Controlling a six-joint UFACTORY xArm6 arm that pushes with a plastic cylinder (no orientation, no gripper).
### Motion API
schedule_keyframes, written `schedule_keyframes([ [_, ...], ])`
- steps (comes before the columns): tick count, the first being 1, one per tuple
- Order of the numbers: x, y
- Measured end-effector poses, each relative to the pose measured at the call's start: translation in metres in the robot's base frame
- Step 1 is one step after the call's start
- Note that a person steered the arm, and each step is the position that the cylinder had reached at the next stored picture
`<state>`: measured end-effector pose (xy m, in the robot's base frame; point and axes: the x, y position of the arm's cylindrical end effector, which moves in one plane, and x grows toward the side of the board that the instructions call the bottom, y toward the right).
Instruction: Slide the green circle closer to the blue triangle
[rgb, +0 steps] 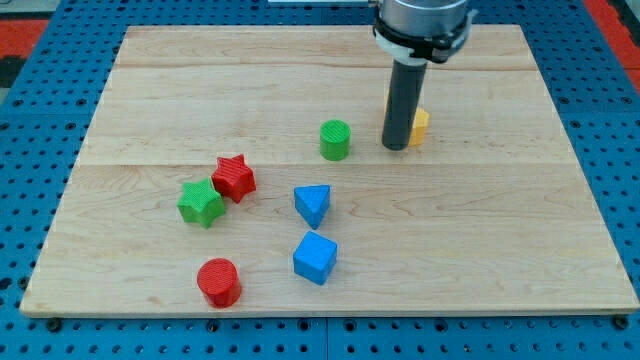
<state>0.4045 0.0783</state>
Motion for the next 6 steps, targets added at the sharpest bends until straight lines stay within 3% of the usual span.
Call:
schedule_keyframes([
  [1, -0.026, -0.048],
  [2, -0.019, -0.067],
  [3, 0.017, -0.078],
  [4, -0.005, -0.11],
  [5, 0.008, -0.203],
  [6, 0.076, -0.227],
])
